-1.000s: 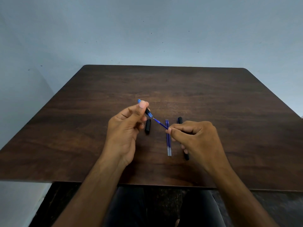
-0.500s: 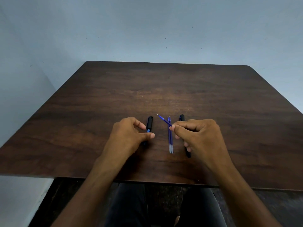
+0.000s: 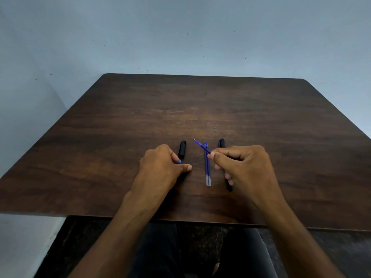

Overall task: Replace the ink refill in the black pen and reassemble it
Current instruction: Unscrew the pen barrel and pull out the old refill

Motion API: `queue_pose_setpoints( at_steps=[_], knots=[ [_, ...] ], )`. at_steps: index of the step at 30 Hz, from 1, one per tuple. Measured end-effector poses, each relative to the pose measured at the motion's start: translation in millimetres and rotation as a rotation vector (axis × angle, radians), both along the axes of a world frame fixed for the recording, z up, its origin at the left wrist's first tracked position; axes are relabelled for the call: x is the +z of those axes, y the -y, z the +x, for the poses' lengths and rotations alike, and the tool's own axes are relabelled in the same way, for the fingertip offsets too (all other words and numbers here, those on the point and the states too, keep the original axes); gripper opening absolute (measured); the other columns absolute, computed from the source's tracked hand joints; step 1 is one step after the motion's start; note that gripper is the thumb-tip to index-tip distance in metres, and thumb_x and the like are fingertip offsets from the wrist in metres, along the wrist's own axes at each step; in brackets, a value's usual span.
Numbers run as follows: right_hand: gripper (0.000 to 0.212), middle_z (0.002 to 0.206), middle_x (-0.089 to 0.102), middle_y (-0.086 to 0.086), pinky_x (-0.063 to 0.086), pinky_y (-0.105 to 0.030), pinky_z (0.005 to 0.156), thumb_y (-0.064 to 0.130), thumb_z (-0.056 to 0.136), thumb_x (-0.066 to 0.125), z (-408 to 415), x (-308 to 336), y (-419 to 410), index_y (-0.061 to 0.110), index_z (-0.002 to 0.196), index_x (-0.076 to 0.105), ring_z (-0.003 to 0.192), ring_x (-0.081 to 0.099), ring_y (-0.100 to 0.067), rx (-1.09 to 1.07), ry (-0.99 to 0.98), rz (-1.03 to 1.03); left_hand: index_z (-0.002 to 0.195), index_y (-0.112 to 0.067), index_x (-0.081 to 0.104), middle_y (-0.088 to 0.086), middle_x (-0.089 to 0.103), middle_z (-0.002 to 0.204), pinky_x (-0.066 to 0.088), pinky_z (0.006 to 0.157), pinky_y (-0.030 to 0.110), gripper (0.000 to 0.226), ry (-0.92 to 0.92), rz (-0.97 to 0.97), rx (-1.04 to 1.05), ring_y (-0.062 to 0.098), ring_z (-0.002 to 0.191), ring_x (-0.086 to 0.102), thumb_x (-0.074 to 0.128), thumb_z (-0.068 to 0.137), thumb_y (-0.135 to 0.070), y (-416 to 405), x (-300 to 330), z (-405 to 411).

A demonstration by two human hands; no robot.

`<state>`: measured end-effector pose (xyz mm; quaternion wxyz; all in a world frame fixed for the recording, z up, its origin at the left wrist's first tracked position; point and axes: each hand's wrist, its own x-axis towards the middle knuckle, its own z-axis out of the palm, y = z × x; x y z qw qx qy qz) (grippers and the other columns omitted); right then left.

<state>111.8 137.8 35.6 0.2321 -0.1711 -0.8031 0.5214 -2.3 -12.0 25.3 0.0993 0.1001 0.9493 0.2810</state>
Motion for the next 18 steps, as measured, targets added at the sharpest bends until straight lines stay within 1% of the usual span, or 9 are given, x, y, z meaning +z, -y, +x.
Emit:
queue_pose_setpoints(
  at_steps=[3, 5, 8, 11, 15, 17, 18],
  knots=[
    [0.018, 0.057, 0.072, 0.012, 0.047, -0.028, 0.050, 0.025, 0.086, 0.076, -0.3, -0.5, 0.4, 0.035, 0.071, 0.081, 0.044, 0.053, 0.000, -0.001, 0.001, -0.013, 0.077, -0.029, 0.055, -0.007, 0.060, 0.087, 0.042, 0.061, 0.026, 0.040, 0.000, 0.025, 0.007, 0.011, 0.082, 0.059, 0.085, 0.066, -0.053, 2.3, 1.3, 1.1],
    [0.017, 0.056, 0.072, 0.011, 0.047, -0.029, 0.049, 0.026, 0.086, 0.076, 0.0, -0.8, 0.5, 0.034, 0.072, 0.081, 0.044, 0.053, 0.000, -0.001, 0.003, -0.012, 0.076, -0.029, 0.055, -0.005, 0.062, 0.086, 0.041, 0.058, 0.026, 0.041, 0.006, 0.046, 0.008, 0.010, 0.080, 0.059, 0.085, 0.065, -0.054, 3.7, 2.4, 1.8],
    [0.015, 0.055, 0.071, 0.005, 0.049, -0.034, 0.050, 0.028, 0.086, 0.076, 0.2, -1.1, 0.6, 0.035, 0.074, 0.081, 0.045, 0.052, -0.005, -0.001, -0.001, -0.016, 0.076, -0.028, 0.056, -0.004, 0.064, 0.085, 0.042, 0.056, 0.025, 0.043, 0.015, 0.073, 0.011, 0.010, 0.077, 0.060, 0.085, 0.063, -0.056, 4.8, 3.5, 1.8],
    [0.013, 0.057, 0.072, 0.001, 0.049, -0.036, 0.050, 0.028, 0.086, 0.076, 0.0, -1.8, 0.5, 0.034, 0.076, 0.082, 0.046, 0.052, -0.010, 0.000, 0.000, -0.032, 0.079, -0.029, 0.056, -0.005, 0.064, 0.086, 0.045, 0.059, 0.026, 0.043, 0.009, 0.087, 0.005, 0.010, 0.078, 0.060, 0.084, 0.064, -0.058, 6.4, 3.4, 0.9],
    [0.011, 0.057, 0.072, 0.000, 0.051, -0.042, 0.047, 0.029, 0.087, 0.076, 1.4, -3.5, 0.4, 0.032, 0.079, 0.082, 0.046, 0.052, -0.015, 0.009, -0.008, -0.025, 0.079, -0.030, 0.059, -0.009, 0.064, 0.077, 0.039, 0.051, 0.018, 0.038, -0.045, 0.196, 0.014, 0.001, 0.068, 0.059, 0.080, 0.067, -0.059, 10.8, 7.2, 3.3],
    [0.010, 0.055, 0.070, -0.004, 0.046, -0.040, 0.045, 0.030, 0.086, 0.075, 1.7, -4.3, -0.6, 0.033, 0.080, 0.082, 0.045, 0.050, -0.018, 0.003, -0.024, -0.038, 0.075, -0.029, 0.064, -0.011, 0.066, 0.069, 0.036, 0.045, 0.010, 0.033, -0.133, 0.307, 0.043, -0.002, 0.061, 0.059, 0.080, 0.069, -0.057, 13.5, 10.8, 4.9],
    [0.009, 0.054, 0.069, -0.004, 0.044, -0.037, 0.046, 0.031, 0.086, 0.076, 1.6, -4.6, -1.4, 0.033, 0.081, 0.082, 0.044, 0.048, -0.018, 0.000, -0.035, -0.052, 0.073, -0.029, 0.066, -0.012, 0.066, 0.066, 0.038, 0.045, 0.008, 0.029, -0.179, 0.376, 0.053, -0.005, 0.063, 0.060, 0.080, 0.071, -0.055, 15.0, 12.9, 5.9]
  ],
)
